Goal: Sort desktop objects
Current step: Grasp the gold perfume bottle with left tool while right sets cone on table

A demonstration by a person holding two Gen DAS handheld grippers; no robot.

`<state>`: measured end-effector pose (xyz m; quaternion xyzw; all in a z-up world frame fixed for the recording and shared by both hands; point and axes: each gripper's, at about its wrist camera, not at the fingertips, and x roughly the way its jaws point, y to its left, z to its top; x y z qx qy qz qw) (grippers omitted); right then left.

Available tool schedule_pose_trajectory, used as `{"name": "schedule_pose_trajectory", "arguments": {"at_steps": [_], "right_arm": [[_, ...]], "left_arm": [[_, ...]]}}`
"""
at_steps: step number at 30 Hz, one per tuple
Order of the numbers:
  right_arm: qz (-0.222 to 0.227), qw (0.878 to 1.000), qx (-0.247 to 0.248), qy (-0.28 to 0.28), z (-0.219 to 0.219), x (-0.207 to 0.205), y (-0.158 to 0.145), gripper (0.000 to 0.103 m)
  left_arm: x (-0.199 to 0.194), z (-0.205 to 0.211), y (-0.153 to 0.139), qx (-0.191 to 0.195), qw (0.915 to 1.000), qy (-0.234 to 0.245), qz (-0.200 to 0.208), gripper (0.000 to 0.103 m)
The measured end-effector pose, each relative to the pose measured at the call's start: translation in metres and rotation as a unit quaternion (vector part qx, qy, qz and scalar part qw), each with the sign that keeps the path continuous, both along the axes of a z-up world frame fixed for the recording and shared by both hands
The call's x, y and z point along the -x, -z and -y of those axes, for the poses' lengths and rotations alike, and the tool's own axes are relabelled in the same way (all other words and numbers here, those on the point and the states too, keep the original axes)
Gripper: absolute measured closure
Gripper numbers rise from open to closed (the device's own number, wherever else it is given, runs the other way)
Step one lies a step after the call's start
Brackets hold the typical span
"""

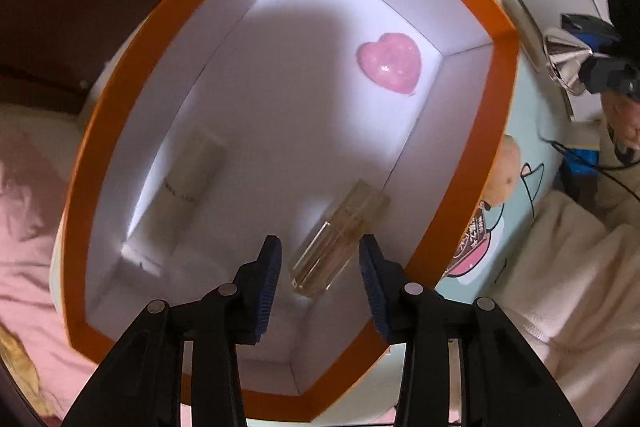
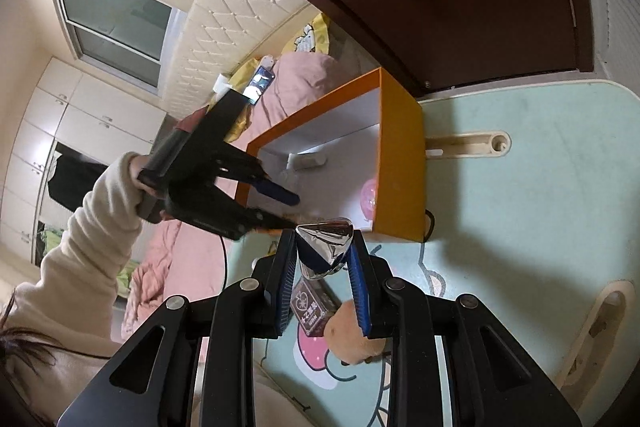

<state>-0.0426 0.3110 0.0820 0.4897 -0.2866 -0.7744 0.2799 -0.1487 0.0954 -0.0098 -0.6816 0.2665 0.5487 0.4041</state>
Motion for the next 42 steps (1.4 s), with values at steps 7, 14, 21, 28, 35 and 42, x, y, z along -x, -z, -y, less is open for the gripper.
{"name": "schedule_pose_trajectory", "arguments": {"at_steps": [7, 14, 21, 28, 35, 42], "right_arm": [[-0.002, 1.000, 0.010, 0.002, -0.001, 0.004, 0.000, 0.076], [-0.001, 1.000, 0.014, 0.002, -0.001, 0.002, 0.001, 0.076], [-0.005, 1.000, 0.012, 0.004, 0.003, 0.002, -0.001, 0.076], [-0.018, 0.999, -0.037, -0.017, 0.015, -0.011, -0.005, 0.076], [0.002, 0.995, -0.096, -0.039, 0.033, -0.024, 0.015, 0.076], [0.023, 0.988, -0.151, -0.028, 0.054, -0.016, 0.051, 0.076]], "left_arm": [[-0.015, 0.005, -0.002, 0.025, 0.9905, 0.025, -0.133, 0.062], [-0.027, 0.020, -0.002, -0.002, 0.9943, -0.006, -0.106, 0.067], [-0.036, 0.029, 0.027, 0.034, 0.9907, -0.068, -0.113, 0.085], [-0.053, 0.054, 0.003, -0.015, 0.9790, -0.147, -0.141, 0.087], [-0.106, 0.062, -0.068, -0.123, 0.9641, -0.170, -0.163, 0.087], [-0.134, 0.055, -0.063, -0.155, 0.9651, -0.161, -0.136, 0.087]]}}
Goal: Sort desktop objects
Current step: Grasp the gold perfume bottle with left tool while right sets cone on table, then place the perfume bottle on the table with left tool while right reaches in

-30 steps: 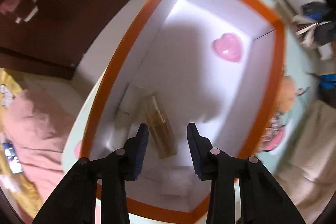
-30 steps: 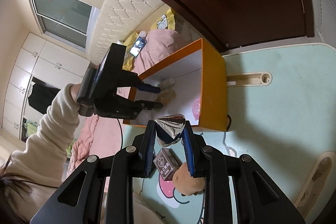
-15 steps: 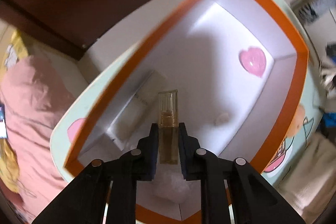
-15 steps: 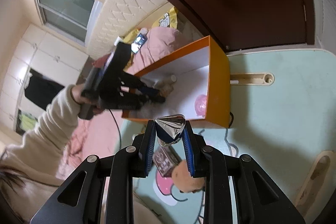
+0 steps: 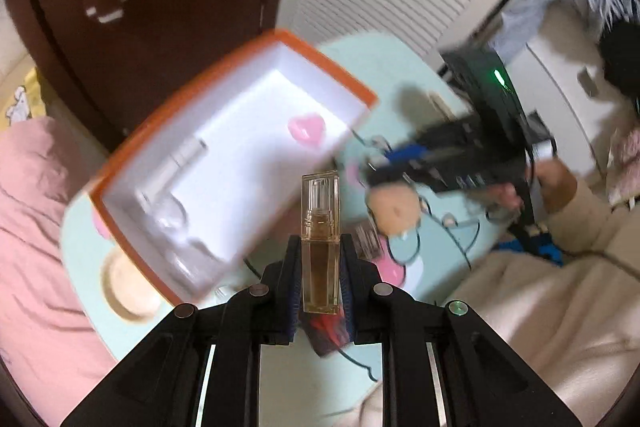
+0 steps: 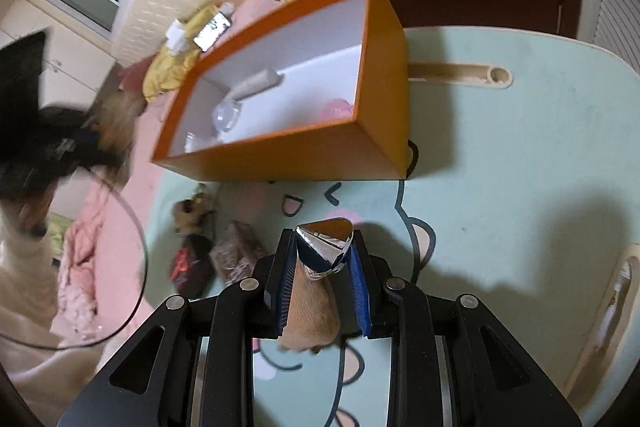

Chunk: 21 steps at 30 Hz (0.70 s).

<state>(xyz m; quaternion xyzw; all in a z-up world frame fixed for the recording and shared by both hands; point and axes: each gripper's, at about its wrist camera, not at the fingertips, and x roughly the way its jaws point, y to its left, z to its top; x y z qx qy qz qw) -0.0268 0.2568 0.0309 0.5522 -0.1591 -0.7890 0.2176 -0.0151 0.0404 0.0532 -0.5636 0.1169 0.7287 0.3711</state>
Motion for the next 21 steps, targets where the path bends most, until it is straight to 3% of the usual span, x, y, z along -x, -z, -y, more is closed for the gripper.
{"name": "schedule_pose_trajectory", "arguments": {"at_steps": [6, 11, 17, 21], "right_arm": [[-0.017, 0.999, -0.030, -0.001, 0.017, 0.002, 0.002, 0.074], [-0.040, 0.997, -0.069, -0.014, 0.016, -0.003, -0.018, 0.073], [-0.081, 0.994, -0.042, -0.063, 0.022, 0.002, -0.064, 0.073], [-0.084, 0.992, -0.008, -0.089, 0.050, 0.034, -0.083, 0.073]], "left_arm": [[0.005, 0.041, 0.022, -0.028, 0.9949, -0.093, 0.026, 0.087], [-0.005, 0.082, 0.023, -0.057, 0.9829, -0.174, 0.022, 0.087], [-0.011, 0.115, 0.046, -0.008, 0.9699, -0.243, 0.009, 0.087], [-0.016, 0.105, 0.065, 0.029, 0.9698, -0.242, -0.003, 0.087]]}}
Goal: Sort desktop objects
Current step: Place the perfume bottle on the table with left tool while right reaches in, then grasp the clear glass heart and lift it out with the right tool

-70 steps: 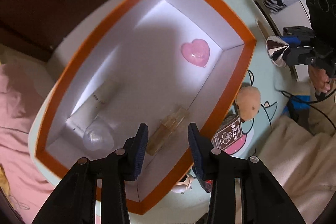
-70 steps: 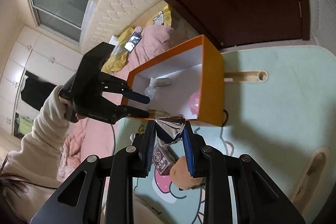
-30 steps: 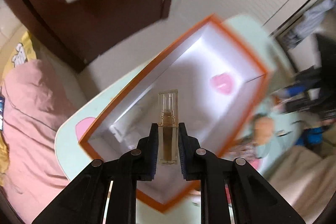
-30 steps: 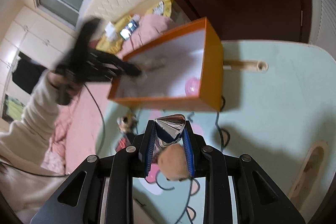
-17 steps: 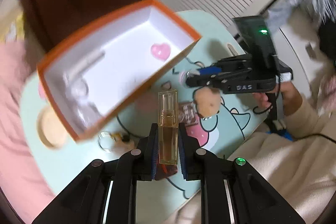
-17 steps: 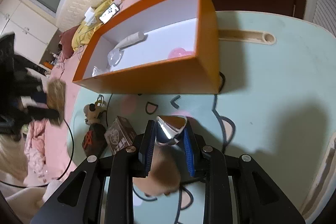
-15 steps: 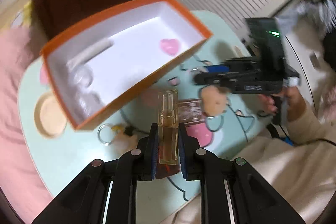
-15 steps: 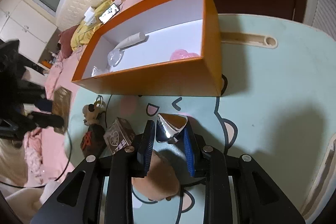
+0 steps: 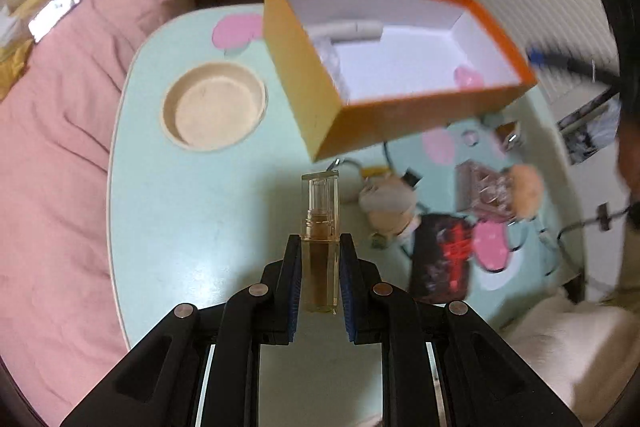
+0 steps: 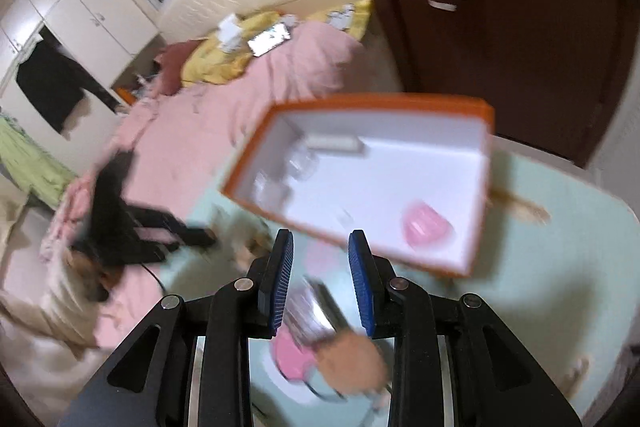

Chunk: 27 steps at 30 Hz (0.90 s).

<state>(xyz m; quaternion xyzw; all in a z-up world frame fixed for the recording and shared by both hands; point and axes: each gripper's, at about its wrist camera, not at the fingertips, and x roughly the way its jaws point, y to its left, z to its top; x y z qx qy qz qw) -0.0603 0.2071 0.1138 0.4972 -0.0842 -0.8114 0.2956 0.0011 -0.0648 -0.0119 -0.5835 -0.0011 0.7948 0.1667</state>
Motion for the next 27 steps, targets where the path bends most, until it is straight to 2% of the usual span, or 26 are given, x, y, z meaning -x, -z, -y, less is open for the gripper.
{"name": "schedule_pose_trajectory", "arguments": {"at_steps": [2, 4, 5, 9, 13, 15, 17, 18, 21, 24, 27], "right_arm": [[0.030, 1.000, 0.006, -0.003, 0.021, 0.025, 0.005, 0.073], [0.064, 0.998, 0.002, -0.004, 0.046, 0.048, 0.017, 0.073], [0.079, 0.997, -0.003, -0.004, 0.060, 0.058, 0.023, 0.073], [0.142, 0.990, -0.017, -0.005, 0.100, 0.093, 0.056, 0.073], [0.158, 0.987, -0.042, 0.002, 0.124, 0.113, 0.077, 0.073], [0.147, 0.987, -0.058, 0.004, 0.132, 0.116, 0.079, 0.072], [0.137, 0.987, -0.084, -0.005, 0.142, 0.116, 0.081, 0.067], [0.133, 0.986, -0.097, -0.010, 0.146, 0.117, 0.082, 0.060], [0.083, 0.983, -0.160, -0.035, 0.161, 0.107, 0.081, 0.055], [0.047, 0.977, -0.198, -0.060, 0.167, 0.096, 0.080, 0.056], [0.021, 0.968, -0.237, -0.076, 0.169, 0.087, 0.080, 0.066]], "left_arm": [[-0.002, -0.005, 0.003, 0.009, 0.9999, -0.005, -0.012, 0.081], [-0.005, -0.002, -0.001, -0.001, 0.9993, -0.023, -0.030, 0.051], [-0.007, 0.001, -0.004, -0.012, 0.9985, -0.036, -0.041, 0.047], [-0.016, 0.019, -0.017, -0.050, 0.9932, -0.080, -0.068, 0.045], [-0.024, 0.036, -0.023, -0.070, 0.9874, -0.118, -0.079, 0.044], [-0.025, 0.041, -0.023, -0.073, 0.9861, -0.126, -0.079, 0.044], [-0.024, 0.047, -0.025, -0.076, 0.9851, -0.133, -0.078, 0.044], [-0.025, 0.048, -0.026, -0.078, 0.9846, -0.136, -0.078, 0.044], [-0.025, 0.049, -0.024, -0.085, 0.9834, -0.138, -0.082, 0.044], [-0.025, 0.048, -0.026, -0.087, 0.9831, -0.136, -0.087, 0.044], [-0.025, 0.045, -0.028, -0.087, 0.9833, -0.131, -0.091, 0.044]]}}
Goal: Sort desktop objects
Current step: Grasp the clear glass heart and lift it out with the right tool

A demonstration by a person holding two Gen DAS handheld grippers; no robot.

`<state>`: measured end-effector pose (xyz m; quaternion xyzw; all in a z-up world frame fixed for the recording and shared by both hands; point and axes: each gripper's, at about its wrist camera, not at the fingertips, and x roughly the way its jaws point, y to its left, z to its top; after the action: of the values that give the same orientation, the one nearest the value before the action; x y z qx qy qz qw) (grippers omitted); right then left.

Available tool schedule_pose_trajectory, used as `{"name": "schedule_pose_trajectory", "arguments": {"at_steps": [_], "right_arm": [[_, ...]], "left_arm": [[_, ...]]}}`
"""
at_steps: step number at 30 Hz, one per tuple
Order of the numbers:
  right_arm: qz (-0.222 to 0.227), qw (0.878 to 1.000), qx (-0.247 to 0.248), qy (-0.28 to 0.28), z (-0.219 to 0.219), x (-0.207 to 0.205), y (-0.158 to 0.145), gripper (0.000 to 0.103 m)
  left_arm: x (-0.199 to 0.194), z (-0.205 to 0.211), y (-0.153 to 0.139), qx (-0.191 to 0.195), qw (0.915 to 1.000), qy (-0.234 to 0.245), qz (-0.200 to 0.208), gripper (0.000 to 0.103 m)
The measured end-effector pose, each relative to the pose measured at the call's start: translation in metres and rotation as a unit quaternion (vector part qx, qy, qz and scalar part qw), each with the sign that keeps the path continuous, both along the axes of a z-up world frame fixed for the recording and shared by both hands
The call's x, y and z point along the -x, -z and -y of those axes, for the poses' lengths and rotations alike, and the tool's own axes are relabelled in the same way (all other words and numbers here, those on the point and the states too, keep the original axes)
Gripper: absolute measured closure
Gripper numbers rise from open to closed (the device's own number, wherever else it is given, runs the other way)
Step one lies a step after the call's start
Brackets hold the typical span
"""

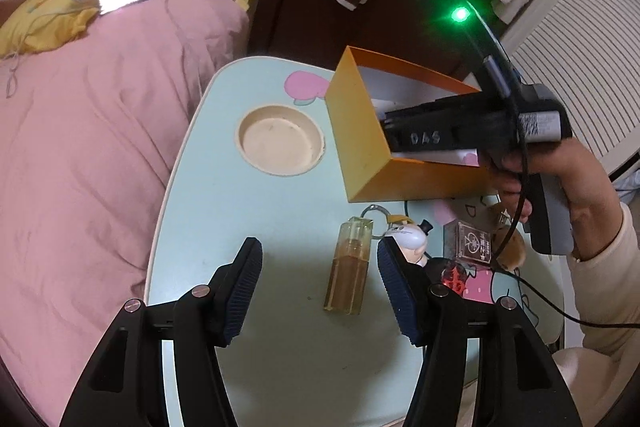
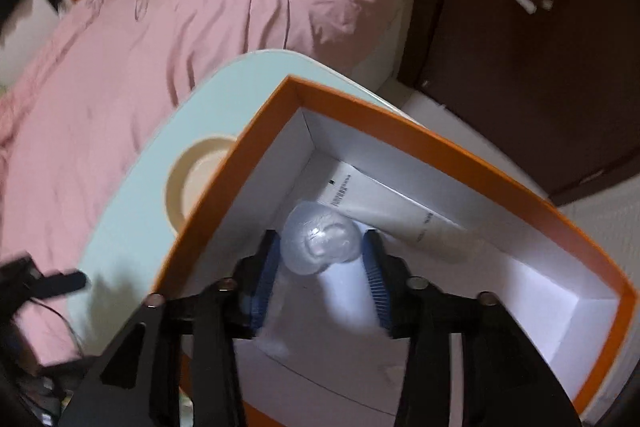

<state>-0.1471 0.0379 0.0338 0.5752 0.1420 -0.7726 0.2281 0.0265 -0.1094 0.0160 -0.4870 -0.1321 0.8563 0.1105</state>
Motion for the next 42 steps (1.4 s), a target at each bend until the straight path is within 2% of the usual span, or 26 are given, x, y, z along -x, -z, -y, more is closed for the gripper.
{"name": "schedule_pose_trajectory", "arguments": {"at_steps": [2, 3, 5, 7, 9, 11, 12, 15, 17, 19, 23, 25, 26, 31, 32, 33, 34, 38, 42], "right_arm": [[-0.017, 1.000, -0.019, -0.009, 0.001, -0.005, 0.001, 0.070], [-0.019, 1.000, -0.015, -0.008, -0.002, -0.005, 0.001, 0.082], [-0.023, 1.000, -0.004, -0.006, -0.007, -0.006, 0.001, 0.082], [-0.010, 0.999, 0.034, 0.006, -0.018, -0.004, -0.002, 0.083], [-0.019, 0.998, 0.064, 0.012, -0.029, -0.007, -0.012, 0.083], [-0.027, 0.995, 0.098, 0.016, -0.041, -0.012, -0.025, 0.087], [-0.031, 0.993, 0.117, 0.017, -0.048, -0.016, -0.034, 0.095], [-0.038, 0.989, 0.145, 0.017, -0.078, -0.031, -0.058, 0.095], [-0.030, 0.989, 0.142, 0.024, -0.085, -0.033, -0.059, 0.094], [-0.041, 0.991, 0.126, 0.033, -0.088, -0.033, -0.056, 0.075], [-0.012, 0.996, 0.089, 0.027, -0.067, -0.020, -0.034, 0.068], [0.001, 0.998, 0.067, 0.017, -0.051, -0.013, -0.020, 0.050], [-0.001, 0.998, 0.054, 0.012, -0.044, -0.012, -0.014, 0.048], [-0.019, 1.000, 0.001, -0.004, -0.022, -0.009, 0.001, 0.050], [-0.022, 1.000, -0.006, -0.004, -0.023, -0.010, 0.001, 0.054], [-0.025, 1.000, -0.012, -0.005, -0.024, -0.011, 0.000, 0.064], [-0.028, 0.999, -0.019, -0.005, -0.025, -0.012, 0.000, 0.064], [-0.013, 0.999, 0.028, 0.014, -0.043, -0.013, -0.003, 0.064], [-0.028, 0.992, 0.112, 0.042, -0.069, -0.021, -0.026, 0.064]], "left_arm": [[0.001, -0.002, -0.001, 0.001, 1.0000, 0.001, -0.002, 0.044], [0.002, -0.002, -0.002, 0.001, 1.0000, 0.001, -0.004, 0.044], [0.002, -0.003, -0.003, 0.001, 1.0000, 0.001, -0.006, 0.044], [0.003, -0.004, -0.004, 0.001, 1.0000, 0.002, -0.006, 0.044], [0.005, -0.005, -0.007, 0.006, 0.9999, 0.004, -0.009, 0.044], [0.007, -0.007, -0.011, 0.013, 0.9998, 0.010, -0.011, 0.044], [0.008, -0.009, -0.013, 0.016, 0.9997, 0.015, -0.013, 0.044], [0.015, -0.015, -0.018, 0.021, 0.9992, 0.030, -0.016, 0.044], [0.022, -0.021, -0.020, 0.020, 0.9990, 0.035, -0.019, 0.044], [0.023, -0.025, -0.021, 0.018, 0.9988, 0.039, -0.022, 0.044], [0.021, -0.033, -0.022, 0.006, 0.9985, 0.049, -0.024, 0.044], [0.018, -0.033, -0.021, 0.006, 0.9984, 0.051, -0.022, 0.044], [0.016, -0.032, -0.020, 0.007, 0.9985, 0.050, -0.021, 0.044], [0.013, -0.018, -0.015, 0.011, 0.9994, 0.032, -0.010, 0.044], [0.012, -0.015, -0.014, 0.012, 0.9995, 0.029, -0.009, 0.044], [0.012, -0.013, -0.014, 0.012, 0.9995, 0.026, -0.009, 0.044], [0.012, -0.011, -0.014, 0.011, 0.9996, 0.024, -0.010, 0.044], [0.013, -0.012, -0.017, 0.011, 0.9996, 0.024, -0.015, 0.044], [0.020, -0.022, -0.026, 0.019, 0.9986, 0.044, -0.025, 0.044]]}}
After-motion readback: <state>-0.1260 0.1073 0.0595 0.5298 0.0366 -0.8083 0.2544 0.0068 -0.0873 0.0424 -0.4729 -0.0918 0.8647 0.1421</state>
